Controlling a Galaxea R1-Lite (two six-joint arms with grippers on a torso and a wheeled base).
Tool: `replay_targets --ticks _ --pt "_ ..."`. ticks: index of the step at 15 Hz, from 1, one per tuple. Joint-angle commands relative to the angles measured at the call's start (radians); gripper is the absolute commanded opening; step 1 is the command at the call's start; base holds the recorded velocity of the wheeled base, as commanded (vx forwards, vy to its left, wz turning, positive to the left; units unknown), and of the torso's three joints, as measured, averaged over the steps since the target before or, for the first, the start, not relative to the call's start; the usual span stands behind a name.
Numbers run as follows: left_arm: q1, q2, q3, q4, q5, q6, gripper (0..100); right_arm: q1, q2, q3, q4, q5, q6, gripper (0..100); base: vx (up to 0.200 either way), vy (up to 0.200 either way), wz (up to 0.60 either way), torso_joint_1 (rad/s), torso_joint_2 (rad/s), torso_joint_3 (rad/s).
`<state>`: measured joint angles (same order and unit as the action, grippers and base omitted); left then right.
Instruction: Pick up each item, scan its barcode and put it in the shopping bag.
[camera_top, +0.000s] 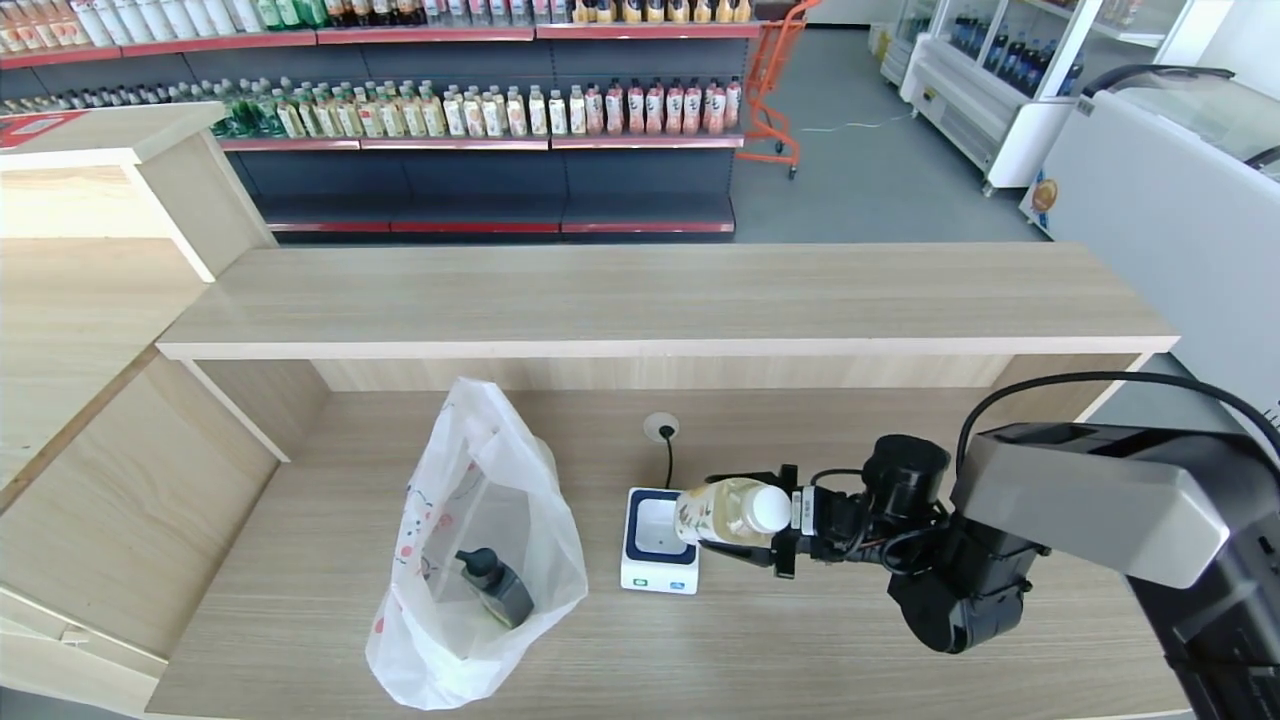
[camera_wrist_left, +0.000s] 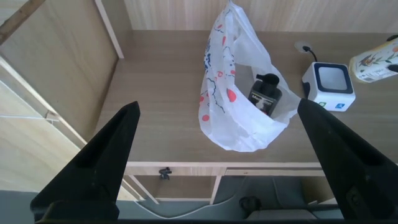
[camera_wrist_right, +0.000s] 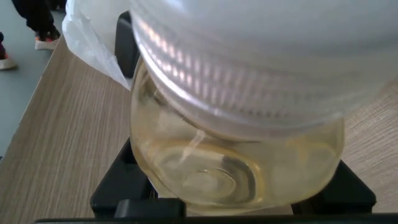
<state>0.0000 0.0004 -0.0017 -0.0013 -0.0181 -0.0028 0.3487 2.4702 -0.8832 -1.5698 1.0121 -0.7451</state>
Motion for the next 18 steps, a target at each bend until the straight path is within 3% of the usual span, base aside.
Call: replay_targets --ticks 1,18 --pt "0.0 0.0 0.0 0.0 0.001 0.0 100 0.001 0.027 -0.03 -0.001 0.005 0.0 0 0.0 0.0 0.0 0.0 0.0 0.0" --pt "0.0 0.0 0.0 0.0 0.0 0.0 100 0.015 0.19 -0.301 -0.001 0.137 -0.048 0 0.0 0.0 0.0 0.0 0.0 0.0"
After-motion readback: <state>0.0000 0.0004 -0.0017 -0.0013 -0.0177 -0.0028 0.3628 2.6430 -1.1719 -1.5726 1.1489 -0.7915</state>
